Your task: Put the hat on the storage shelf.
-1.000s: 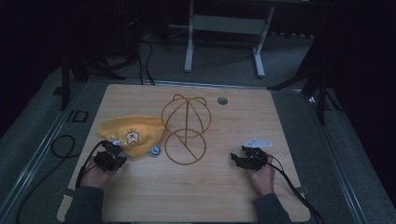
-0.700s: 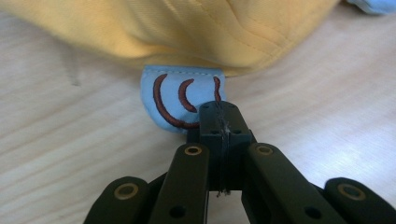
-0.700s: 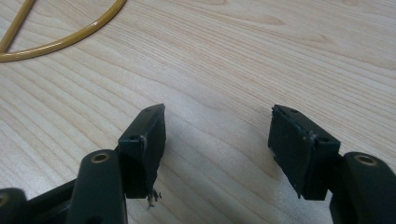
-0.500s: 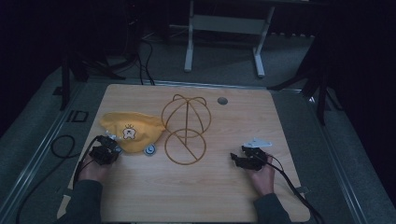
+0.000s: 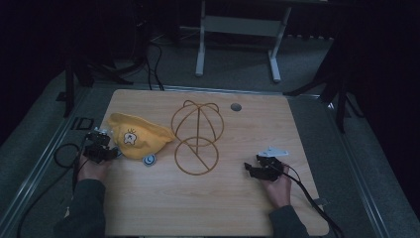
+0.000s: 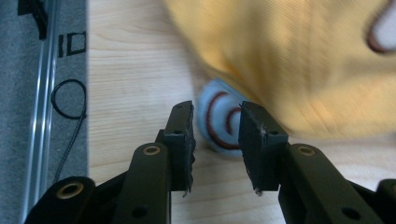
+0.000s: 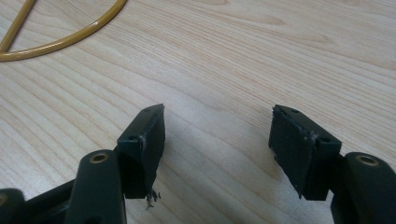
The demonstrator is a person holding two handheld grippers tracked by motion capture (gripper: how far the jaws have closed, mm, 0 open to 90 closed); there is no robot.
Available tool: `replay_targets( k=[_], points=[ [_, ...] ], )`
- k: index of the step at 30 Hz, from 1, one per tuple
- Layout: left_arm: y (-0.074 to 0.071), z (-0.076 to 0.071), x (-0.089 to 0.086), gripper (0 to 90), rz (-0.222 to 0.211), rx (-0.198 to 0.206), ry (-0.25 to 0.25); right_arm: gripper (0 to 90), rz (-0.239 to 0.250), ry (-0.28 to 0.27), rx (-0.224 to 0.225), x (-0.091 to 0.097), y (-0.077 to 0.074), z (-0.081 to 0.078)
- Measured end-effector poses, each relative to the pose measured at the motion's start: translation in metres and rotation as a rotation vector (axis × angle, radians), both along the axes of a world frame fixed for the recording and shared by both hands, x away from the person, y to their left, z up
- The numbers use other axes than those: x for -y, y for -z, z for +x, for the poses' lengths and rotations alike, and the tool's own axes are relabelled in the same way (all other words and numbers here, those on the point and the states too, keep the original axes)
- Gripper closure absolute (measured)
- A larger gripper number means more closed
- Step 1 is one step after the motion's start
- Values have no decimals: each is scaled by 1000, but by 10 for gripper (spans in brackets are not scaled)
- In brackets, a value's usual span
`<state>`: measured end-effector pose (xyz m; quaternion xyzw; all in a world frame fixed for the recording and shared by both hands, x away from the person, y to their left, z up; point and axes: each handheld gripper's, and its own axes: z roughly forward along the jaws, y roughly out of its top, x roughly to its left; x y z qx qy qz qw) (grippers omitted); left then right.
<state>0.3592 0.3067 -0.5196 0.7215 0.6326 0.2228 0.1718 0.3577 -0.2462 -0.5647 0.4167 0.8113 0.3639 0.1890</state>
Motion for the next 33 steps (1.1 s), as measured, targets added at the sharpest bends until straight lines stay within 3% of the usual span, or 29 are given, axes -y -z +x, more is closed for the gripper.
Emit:
replay_targets(
  k=[16, 19, 21, 23, 24, 25, 30, 33],
  points=[
    [11, 19, -9, 583, -61, -66, -53, 356, 0, -1, 0, 0, 0, 0],
    [12, 19, -10, 615, -96, -72, -56, 355, 0, -2, -1, 0, 0, 0],
    [12, 19, -9, 684, -106, -72, -45, 355, -1, -2, 0, 0, 0, 0],
    [12, 19, -7, 762, -103, -70, -38, 355, -1, -2, 0, 0, 0, 0],
    [10, 22, 0, 803, -50, -82, -24, 355, 0, -2, 0, 0, 0, 0],
    [9, 24, 3, 836, -29, -91, -23, 355, 0, -1, 0, 0, 0, 0],
    [3, 31, 9, 876, 4, -115, 1, 354, 0, -2, 0, 0, 0, 0],
    [-3, 34, 11, 880, 8, -106, 13, 353, 0, -2, -1, 0, 0, 0]
  ],
)
